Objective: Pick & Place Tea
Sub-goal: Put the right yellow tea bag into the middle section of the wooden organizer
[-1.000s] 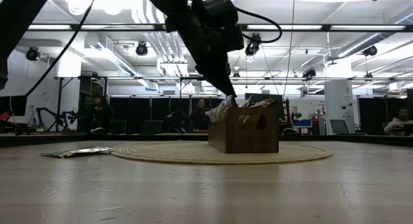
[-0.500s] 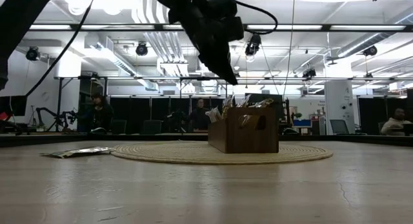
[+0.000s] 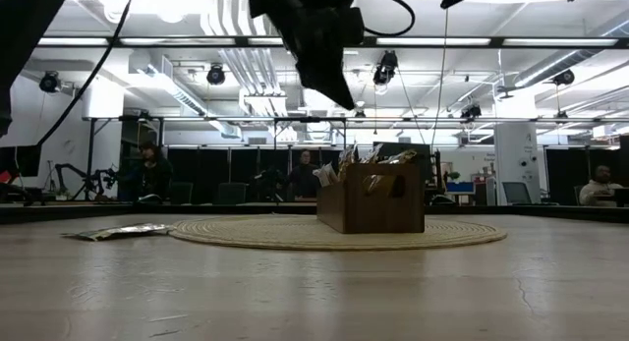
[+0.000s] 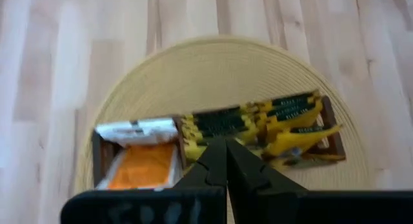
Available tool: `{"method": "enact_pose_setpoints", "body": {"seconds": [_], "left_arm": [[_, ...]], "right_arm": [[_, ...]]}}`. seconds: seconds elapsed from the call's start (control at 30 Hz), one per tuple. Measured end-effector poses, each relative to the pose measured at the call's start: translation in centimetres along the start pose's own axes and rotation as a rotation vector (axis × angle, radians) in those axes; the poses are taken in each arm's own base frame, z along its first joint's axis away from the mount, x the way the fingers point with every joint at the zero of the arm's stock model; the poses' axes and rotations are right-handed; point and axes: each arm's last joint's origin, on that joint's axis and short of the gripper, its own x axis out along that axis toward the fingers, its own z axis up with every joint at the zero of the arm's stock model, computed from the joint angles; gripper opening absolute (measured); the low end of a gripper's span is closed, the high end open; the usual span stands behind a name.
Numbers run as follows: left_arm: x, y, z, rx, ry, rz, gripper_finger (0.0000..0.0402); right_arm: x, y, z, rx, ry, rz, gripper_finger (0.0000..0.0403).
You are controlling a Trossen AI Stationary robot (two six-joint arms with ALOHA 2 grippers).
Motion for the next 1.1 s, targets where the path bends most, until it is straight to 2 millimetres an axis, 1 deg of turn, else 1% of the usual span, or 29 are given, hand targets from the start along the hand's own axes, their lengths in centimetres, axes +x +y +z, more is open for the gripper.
{"method": "enact_pose_setpoints", "body": {"seconds": [0.07, 0.2, 0.37, 0.47, 0.57, 0.8, 0.93, 1.1], "left_arm": [[0.0, -0.1, -0.5, -0.017, 0.013, -0.001, 0.0000], [0.0, -0.3, -1.3, -0.043, 0.037, 0.012, 0.0000], [-0.7, -0.6, -2.3, -0.038, 0.028, 0.020, 0.0000], [-1.6, -0.9, -3.1, -0.028, 0.010, 0.024, 0.0000], [-2.7, -1.3, -4.1, -0.016, -0.044, 0.034, 0.0000], [-5.5, -2.5, -7.3, -0.027, -0.211, 0.060, 0.0000], [-7.0, -3.1, -9.1, -0.042, -0.269, 0.076, 0.0000], [-8.7, -3.8, -10.7, -0.044, -0.317, 0.088, 0.0000]], "right_arm": [[0.7, 0.4, -0.1, 0.033, 0.019, -0.012, 0.0219], [1.9, 1.2, -0.3, 0.160, 0.049, -0.033, 0.0219], [3.6, 2.5, -0.3, 0.275, 0.098, -0.007, 0.0219], [4.8, 3.5, -0.3, 0.323, 0.118, 0.018, 0.0219], [6.3, 4.5, -0.5, 0.368, 0.135, 0.002, 0.0219], [10.0, 5.9, -1.1, 0.485, 0.177, -0.070, 0.0219], [11.7, 6.4, -1.4, 0.540, 0.192, -0.098, 0.0219], [14.1, 7.3, -1.4, 0.585, 0.209, -0.059, 0.0219]]}}
